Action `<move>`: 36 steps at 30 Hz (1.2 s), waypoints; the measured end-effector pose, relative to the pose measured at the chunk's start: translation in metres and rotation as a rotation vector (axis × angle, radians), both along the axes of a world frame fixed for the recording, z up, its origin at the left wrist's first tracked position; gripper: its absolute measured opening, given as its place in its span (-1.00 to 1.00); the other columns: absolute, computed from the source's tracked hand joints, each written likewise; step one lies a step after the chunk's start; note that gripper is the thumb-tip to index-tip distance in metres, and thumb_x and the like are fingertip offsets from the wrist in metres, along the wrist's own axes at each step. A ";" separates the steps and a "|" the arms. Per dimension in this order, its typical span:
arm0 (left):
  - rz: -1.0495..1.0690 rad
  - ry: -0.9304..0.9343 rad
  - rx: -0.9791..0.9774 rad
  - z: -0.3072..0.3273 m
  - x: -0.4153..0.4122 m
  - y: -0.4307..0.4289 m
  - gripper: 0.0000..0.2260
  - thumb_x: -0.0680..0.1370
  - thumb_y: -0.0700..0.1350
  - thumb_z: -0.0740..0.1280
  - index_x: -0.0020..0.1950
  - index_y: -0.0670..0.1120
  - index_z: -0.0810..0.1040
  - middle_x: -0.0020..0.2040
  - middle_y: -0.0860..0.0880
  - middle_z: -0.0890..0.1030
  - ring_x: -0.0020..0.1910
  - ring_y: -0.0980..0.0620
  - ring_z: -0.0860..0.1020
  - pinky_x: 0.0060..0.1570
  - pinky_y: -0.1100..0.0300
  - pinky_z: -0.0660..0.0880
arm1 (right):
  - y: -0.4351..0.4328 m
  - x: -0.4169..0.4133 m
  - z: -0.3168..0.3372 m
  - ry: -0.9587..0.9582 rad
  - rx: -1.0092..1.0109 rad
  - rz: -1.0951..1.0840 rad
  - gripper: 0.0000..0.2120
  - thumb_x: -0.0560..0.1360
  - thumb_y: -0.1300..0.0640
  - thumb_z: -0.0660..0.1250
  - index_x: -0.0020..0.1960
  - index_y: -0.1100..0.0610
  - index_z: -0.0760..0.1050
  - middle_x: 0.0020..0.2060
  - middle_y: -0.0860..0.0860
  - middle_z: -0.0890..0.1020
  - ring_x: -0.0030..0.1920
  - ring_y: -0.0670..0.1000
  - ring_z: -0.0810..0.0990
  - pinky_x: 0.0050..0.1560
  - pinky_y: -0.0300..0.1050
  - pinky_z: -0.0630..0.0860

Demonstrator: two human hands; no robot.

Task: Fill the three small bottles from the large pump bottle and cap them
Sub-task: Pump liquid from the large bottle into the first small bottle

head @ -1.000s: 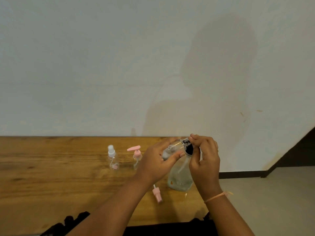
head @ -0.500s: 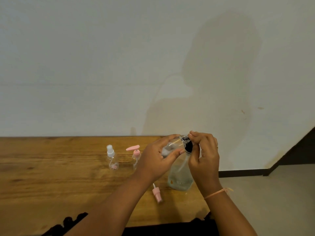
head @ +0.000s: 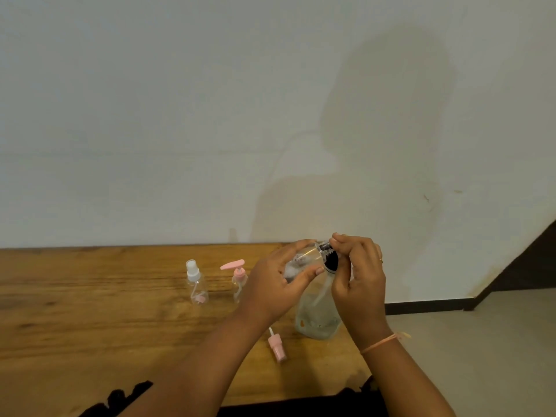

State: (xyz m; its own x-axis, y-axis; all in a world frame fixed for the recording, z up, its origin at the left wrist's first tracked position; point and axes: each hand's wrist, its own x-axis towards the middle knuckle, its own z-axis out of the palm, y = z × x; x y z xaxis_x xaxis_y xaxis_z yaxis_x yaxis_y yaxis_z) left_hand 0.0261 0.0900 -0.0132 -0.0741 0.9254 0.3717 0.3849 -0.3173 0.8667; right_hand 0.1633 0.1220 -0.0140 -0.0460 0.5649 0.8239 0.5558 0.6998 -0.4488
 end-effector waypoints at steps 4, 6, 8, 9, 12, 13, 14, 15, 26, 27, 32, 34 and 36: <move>0.007 -0.001 0.017 0.004 -0.001 -0.001 -0.63 0.43 0.16 0.41 0.22 0.21 0.50 0.12 0.23 0.59 0.14 0.32 0.51 0.05 0.47 0.42 | -0.005 -0.002 0.008 0.037 0.020 -0.022 -0.77 0.41 0.46 0.24 -0.04 0.24 0.55 -0.05 -0.08 0.49 0.01 -0.08 0.47 0.07 -0.43 0.37; -0.001 -0.009 0.043 0.007 -0.002 -0.001 -0.64 0.44 0.10 0.43 0.22 0.18 0.52 0.10 0.20 0.61 0.10 0.31 0.54 0.01 0.45 0.46 | -0.006 -0.003 0.012 0.045 0.032 -0.028 -0.78 0.40 0.47 0.25 -0.05 0.26 0.56 -0.06 -0.07 0.49 0.02 -0.11 0.44 0.07 -0.45 0.36; -0.002 -0.001 0.050 0.007 -0.003 0.000 -0.64 0.43 0.12 0.43 0.22 0.18 0.52 0.10 0.18 0.62 0.09 0.29 0.55 0.01 0.43 0.47 | -0.005 -0.003 0.011 0.044 0.025 -0.025 -0.79 0.41 0.46 0.25 -0.04 0.25 0.55 -0.05 -0.06 0.49 0.02 -0.11 0.44 0.07 -0.44 0.37; 0.003 0.005 0.042 0.007 -0.003 0.000 -0.65 0.43 0.12 0.43 0.21 0.20 0.52 0.09 0.19 0.62 0.08 0.30 0.55 0.00 0.44 0.46 | -0.003 -0.003 0.009 0.046 0.017 -0.019 -0.79 0.41 0.45 0.24 -0.04 0.25 0.55 -0.05 -0.06 0.49 0.02 -0.11 0.45 0.07 -0.43 0.38; 0.016 0.032 0.011 0.004 -0.004 0.002 -0.66 0.43 0.11 0.43 0.18 0.26 0.50 0.08 0.22 0.60 0.09 0.34 0.52 0.02 0.46 0.45 | -0.001 -0.002 0.002 0.029 -0.002 -0.007 -0.79 0.45 0.42 0.22 -0.01 0.23 0.54 -0.04 -0.06 0.48 0.01 -0.05 0.47 0.07 -0.41 0.39; 0.013 0.030 0.007 0.002 -0.004 0.001 -0.66 0.43 0.12 0.42 0.19 0.25 0.50 0.09 0.22 0.59 0.11 0.34 0.52 0.05 0.44 0.45 | -0.001 -0.002 0.001 0.019 -0.006 -0.009 -0.80 0.45 0.41 0.22 -0.01 0.23 0.54 -0.04 -0.06 0.48 0.01 -0.03 0.48 0.08 -0.42 0.38; 0.011 0.028 0.006 0.002 -0.004 0.001 -0.65 0.43 0.12 0.41 0.21 0.23 0.50 0.12 0.21 0.59 0.13 0.32 0.51 0.07 0.41 0.45 | -0.003 -0.002 0.001 0.015 -0.009 -0.016 -0.80 0.45 0.42 0.23 -0.01 0.24 0.54 -0.04 -0.05 0.48 0.00 -0.01 0.48 0.09 -0.45 0.37; 0.012 0.029 0.008 0.001 -0.004 0.001 -0.64 0.43 0.12 0.40 0.22 0.21 0.51 0.14 0.18 0.59 0.14 0.30 0.51 0.09 0.38 0.46 | -0.004 -0.003 0.002 0.017 -0.011 -0.025 -0.79 0.43 0.44 0.24 -0.01 0.24 0.54 -0.04 -0.05 0.48 0.00 0.00 0.48 0.09 -0.46 0.36; 0.003 0.010 0.017 0.003 -0.003 0.001 -0.66 0.45 0.08 0.42 0.21 0.21 0.50 0.11 0.18 0.59 0.11 0.31 0.53 0.03 0.45 0.45 | -0.001 -0.004 0.003 0.017 -0.004 -0.033 -0.77 0.42 0.46 0.25 -0.01 0.26 0.54 -0.03 -0.03 0.49 0.00 0.02 0.49 0.09 -0.45 0.35; 0.001 0.008 0.011 0.002 -0.002 0.001 -0.66 0.45 0.07 0.42 0.22 0.20 0.50 0.13 0.18 0.59 0.13 0.30 0.52 0.05 0.46 0.44 | -0.001 -0.003 0.002 0.010 -0.006 -0.033 -0.78 0.42 0.46 0.25 0.00 0.26 0.54 -0.03 -0.04 0.49 0.00 0.02 0.49 0.09 -0.45 0.35; 0.009 0.014 0.015 0.001 -0.002 0.000 -0.63 0.46 0.09 0.41 0.25 0.17 0.51 0.17 0.14 0.60 0.15 0.23 0.53 0.05 0.40 0.48 | -0.006 -0.004 0.005 0.029 -0.008 -0.043 -0.79 0.41 0.45 0.26 -0.03 0.25 0.55 -0.04 -0.04 0.50 -0.02 0.01 0.49 0.08 -0.47 0.35; 0.023 0.042 0.031 0.004 -0.002 0.000 -0.62 0.46 0.12 0.40 0.27 0.16 0.51 0.16 0.15 0.60 0.13 0.23 0.54 0.02 0.45 0.47 | -0.008 -0.005 0.009 0.043 0.002 -0.057 -0.79 0.40 0.46 0.26 -0.04 0.26 0.55 -0.06 -0.03 0.50 -0.02 0.00 0.49 0.07 -0.49 0.34; 0.028 0.074 0.044 0.007 -0.003 -0.001 -0.61 0.45 0.15 0.38 0.27 0.17 0.50 0.16 0.17 0.59 0.12 0.26 0.52 -0.02 0.52 0.42 | -0.008 -0.005 0.012 0.033 0.015 -0.061 -0.80 0.41 0.45 0.26 -0.04 0.27 0.56 -0.06 -0.04 0.50 -0.01 -0.06 0.46 0.06 -0.50 0.33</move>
